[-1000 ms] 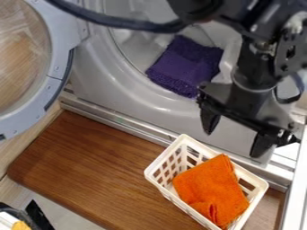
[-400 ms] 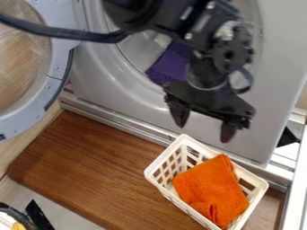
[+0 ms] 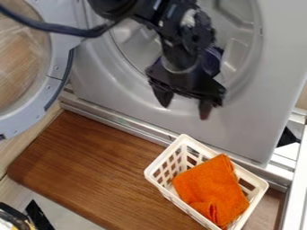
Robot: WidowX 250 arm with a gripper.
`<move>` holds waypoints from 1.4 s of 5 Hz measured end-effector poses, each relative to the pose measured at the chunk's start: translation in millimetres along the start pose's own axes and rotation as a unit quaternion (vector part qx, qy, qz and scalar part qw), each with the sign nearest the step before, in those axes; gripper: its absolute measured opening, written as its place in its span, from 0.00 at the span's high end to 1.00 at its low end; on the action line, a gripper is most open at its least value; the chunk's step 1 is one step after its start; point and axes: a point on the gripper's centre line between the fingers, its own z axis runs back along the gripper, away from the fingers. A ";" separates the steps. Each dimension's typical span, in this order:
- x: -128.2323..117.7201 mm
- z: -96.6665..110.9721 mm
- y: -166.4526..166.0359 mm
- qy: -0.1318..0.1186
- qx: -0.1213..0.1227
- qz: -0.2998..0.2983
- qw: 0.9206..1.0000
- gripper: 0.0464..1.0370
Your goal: Put the purple cloth on the middle of the table
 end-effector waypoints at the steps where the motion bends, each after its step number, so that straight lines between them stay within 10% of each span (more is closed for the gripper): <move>1: 14.7 -14.7 18.8 -0.002 0.003 0.014 1.000 0.04; 5: 73.2 -64.9 42.1 -0.051 -0.041 0.044 0.997 0.09; 7: 71.3 -68.8 37.5 -0.058 -0.036 0.052 0.996 0.63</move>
